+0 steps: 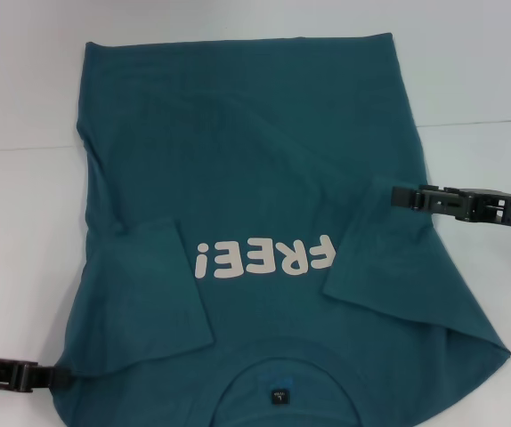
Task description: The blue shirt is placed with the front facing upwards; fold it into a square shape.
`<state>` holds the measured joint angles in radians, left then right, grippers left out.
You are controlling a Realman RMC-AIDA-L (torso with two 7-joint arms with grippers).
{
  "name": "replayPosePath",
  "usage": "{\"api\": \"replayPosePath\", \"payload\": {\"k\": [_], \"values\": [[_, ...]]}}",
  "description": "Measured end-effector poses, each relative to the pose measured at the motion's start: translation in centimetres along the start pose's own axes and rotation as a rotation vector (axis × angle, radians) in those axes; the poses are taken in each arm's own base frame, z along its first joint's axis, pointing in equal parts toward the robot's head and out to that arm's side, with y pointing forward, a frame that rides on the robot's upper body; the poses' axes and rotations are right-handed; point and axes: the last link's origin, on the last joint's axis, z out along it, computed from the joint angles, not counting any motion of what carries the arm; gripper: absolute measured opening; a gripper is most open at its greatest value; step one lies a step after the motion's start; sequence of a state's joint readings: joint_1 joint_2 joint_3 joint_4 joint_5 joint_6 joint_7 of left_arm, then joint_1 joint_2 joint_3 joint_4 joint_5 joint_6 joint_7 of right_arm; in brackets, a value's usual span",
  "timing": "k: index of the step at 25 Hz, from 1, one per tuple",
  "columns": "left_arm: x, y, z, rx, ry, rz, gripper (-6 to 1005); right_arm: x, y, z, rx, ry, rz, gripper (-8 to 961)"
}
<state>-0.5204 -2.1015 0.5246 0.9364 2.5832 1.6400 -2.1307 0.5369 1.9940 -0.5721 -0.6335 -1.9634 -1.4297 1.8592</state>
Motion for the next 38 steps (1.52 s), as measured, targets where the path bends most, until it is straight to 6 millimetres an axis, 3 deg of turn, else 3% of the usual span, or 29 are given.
{"api": "replayPosePath", "payload": {"k": [9,20,26,38], "values": [[0.2,0.1,0.0,0.000,0.000,0.004,0,0.4,-0.7,-0.9,0.031,0.059,0.026,940],[0.0,0.0,-0.1,0.002,0.000,0.002,1,2.7,-2.5,-5.7,0.143,0.268,0.302,939],[0.1,0.0,-0.1,-0.001,0.006,0.006,1,4.4,-2.9,-7.4,0.185,0.329,0.373,939],[0.1,0.1,0.1,-0.008,0.008,0.009,0,5.0,-3.5,-6.6,0.242,0.335,0.349,939]]}}
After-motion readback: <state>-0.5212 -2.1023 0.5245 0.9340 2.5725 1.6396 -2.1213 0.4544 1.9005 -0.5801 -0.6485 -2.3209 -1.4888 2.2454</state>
